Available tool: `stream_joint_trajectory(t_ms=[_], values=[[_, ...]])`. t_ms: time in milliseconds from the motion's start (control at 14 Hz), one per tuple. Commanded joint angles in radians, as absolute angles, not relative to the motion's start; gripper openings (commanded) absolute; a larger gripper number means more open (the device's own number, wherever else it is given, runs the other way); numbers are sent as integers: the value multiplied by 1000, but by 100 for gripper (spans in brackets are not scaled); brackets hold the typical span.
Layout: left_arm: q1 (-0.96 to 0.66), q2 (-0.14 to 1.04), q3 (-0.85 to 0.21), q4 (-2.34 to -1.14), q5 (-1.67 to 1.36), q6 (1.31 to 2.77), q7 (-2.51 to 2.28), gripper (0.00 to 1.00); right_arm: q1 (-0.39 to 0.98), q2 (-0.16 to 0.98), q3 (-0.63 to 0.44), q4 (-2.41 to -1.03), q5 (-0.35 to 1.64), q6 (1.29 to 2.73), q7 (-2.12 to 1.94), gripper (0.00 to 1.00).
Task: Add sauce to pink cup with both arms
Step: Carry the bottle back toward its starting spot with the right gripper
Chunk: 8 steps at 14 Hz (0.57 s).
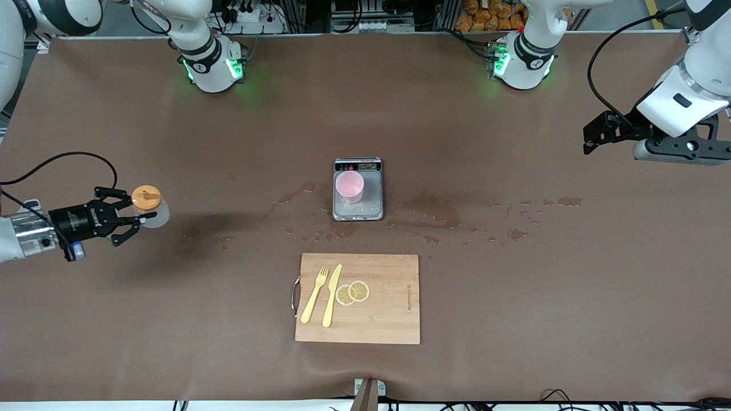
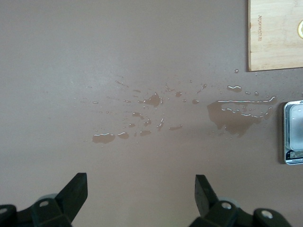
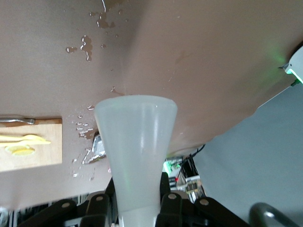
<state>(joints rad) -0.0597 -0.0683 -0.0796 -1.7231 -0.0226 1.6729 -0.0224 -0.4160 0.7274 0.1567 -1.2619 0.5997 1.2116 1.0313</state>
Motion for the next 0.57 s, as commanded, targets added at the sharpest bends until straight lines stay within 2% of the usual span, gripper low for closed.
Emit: stream_joint_trajectory(t_ms=[0,499], values=[[-51,-57,-81,-1713,-12,1678,-17,100,-488,784,175,-1261,661,1175,942,12],[-34,-54,-83,-1713,-15,1687,-18,100,-593,946,173,-1261,663,1164,694,14]])
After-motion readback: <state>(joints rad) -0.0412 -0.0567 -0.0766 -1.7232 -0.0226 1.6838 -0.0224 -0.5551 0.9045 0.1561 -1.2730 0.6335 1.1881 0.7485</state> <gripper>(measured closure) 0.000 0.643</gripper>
